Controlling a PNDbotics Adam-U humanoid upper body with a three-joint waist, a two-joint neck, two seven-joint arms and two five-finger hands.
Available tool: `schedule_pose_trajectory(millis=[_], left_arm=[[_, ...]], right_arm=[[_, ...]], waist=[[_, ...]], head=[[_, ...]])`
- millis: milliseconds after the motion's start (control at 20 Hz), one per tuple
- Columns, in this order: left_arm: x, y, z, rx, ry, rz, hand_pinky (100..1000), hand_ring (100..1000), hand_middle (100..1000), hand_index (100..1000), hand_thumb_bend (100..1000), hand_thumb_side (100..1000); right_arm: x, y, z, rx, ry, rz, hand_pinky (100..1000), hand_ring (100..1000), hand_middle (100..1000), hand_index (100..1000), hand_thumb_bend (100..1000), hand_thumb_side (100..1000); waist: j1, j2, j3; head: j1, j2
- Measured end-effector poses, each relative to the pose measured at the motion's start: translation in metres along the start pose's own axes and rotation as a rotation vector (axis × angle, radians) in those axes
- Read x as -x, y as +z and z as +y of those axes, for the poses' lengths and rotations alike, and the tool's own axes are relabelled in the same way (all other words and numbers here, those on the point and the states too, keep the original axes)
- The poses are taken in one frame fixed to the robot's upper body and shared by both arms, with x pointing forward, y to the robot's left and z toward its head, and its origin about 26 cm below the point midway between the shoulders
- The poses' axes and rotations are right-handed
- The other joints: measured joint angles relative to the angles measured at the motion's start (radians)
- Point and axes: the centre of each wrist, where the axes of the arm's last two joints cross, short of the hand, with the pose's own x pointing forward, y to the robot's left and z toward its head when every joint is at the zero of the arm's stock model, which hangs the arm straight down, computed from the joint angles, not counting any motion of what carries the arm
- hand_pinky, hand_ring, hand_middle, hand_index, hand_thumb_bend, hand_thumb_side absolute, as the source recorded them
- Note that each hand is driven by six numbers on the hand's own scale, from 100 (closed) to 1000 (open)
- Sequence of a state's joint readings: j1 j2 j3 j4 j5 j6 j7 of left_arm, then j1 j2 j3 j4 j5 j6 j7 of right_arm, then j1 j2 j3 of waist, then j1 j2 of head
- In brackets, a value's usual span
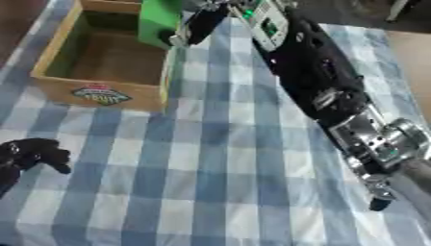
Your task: Pick up objects on the table and place them in the box.
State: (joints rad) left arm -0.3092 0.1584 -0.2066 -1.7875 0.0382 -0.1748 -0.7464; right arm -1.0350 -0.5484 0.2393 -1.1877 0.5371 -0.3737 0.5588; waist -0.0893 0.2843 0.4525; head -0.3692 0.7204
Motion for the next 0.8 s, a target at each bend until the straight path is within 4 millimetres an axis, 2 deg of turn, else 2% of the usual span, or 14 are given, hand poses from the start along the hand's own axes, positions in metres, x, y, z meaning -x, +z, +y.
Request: schedule_pose_trajectory(millis=[200,400,600,800], left_arm=[[0.001,0.0,0.0,0.016,-0.017,0.013,901,665,675,868,100,834],[0.003,-0.001,-0.001,0.025,-0.023,0.014,902,666,676,867,100,842],[0.004,-0.003,-0.002,0.034,-0.025,0.019,903,666,676,862,100,847],[0.006,-0.004,-0.002,0.043,-0.025,0.029,904,667,677,857,100,848]], right_arm=[[0.005,-0.004,0.007,0.009,-0.025,0.018,625,485,778,923,100,294],[0.01,-0.009,0.017,0.022,-0.054,0.046,646,499,775,921,100,362],[0.013,-0.014,0.03,0.012,-0.057,0.071,661,512,780,921,100,385],[0.012,-0.017,0.034,0.014,-0.007,0.076,697,565,795,927,146,403]], waist=[[-0.001,0.014,0.015],[-0.005,0.027,0.033],[-0.011,0.033,0.041],[-0.013,0.035,0.043]], head=[[-0.027,-0.001],[-0.047,-0.006],[-0.057,-0.01],[-0.058,-0.019]])
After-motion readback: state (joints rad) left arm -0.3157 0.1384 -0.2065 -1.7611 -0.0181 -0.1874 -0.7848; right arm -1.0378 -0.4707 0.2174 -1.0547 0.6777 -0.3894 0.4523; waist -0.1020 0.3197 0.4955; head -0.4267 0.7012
